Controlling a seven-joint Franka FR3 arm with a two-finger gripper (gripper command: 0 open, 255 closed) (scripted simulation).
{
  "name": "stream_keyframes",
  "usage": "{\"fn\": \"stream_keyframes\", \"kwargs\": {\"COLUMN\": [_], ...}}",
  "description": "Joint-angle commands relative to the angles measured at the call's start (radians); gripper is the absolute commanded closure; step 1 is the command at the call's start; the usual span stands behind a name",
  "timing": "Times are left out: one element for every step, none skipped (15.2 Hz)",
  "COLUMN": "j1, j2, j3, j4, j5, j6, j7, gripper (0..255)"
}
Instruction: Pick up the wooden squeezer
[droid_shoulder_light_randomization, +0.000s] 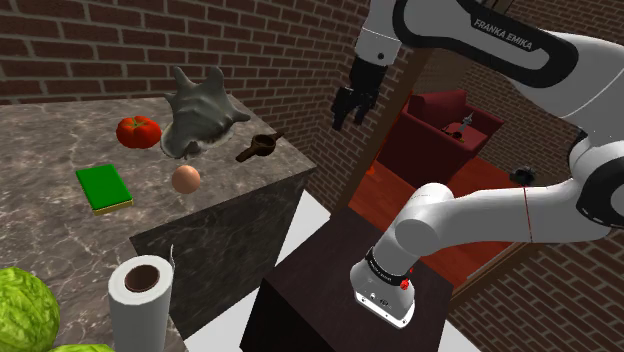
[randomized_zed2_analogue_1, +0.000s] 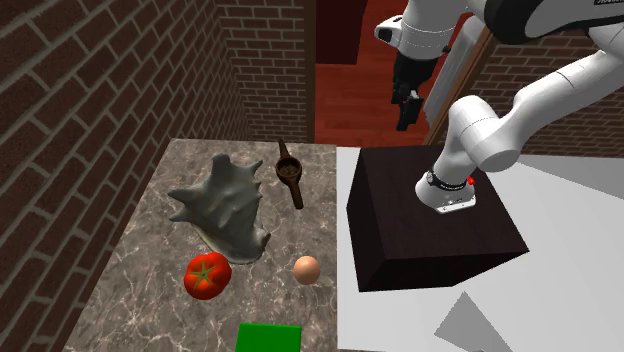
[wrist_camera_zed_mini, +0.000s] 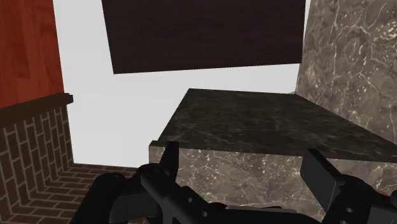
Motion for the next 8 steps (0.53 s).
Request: {"fn": "stream_keyframes", "kwargs": {"j1": [0.000,-0.004,-0.007,-0.011,-0.015,-0.018,-0.022,-0.026], "j2": [0.000,0.027,0.055,0.084,0.114,0.144,0.176,0.209], "j3": [0.000,0.005,0.009,0.014,0.018,0.023,0.027,0.031], "j4": [0.000,-0.005,-0.008,-0.009,-0.010,-0.008,-0.006,-0.002], "j5": [0.000,0.004,0.007,0.010,0.013,0.015,0.017,0.019], "j6": [0.000,0.033,0.066,0.098,0.130,0.162,0.193,0.223], "j7": [0.000,0.010,0.019,0.029,0.038,0.048,0.057,0.067], "gripper": [0,0,0,0,0,0,0,0]}}
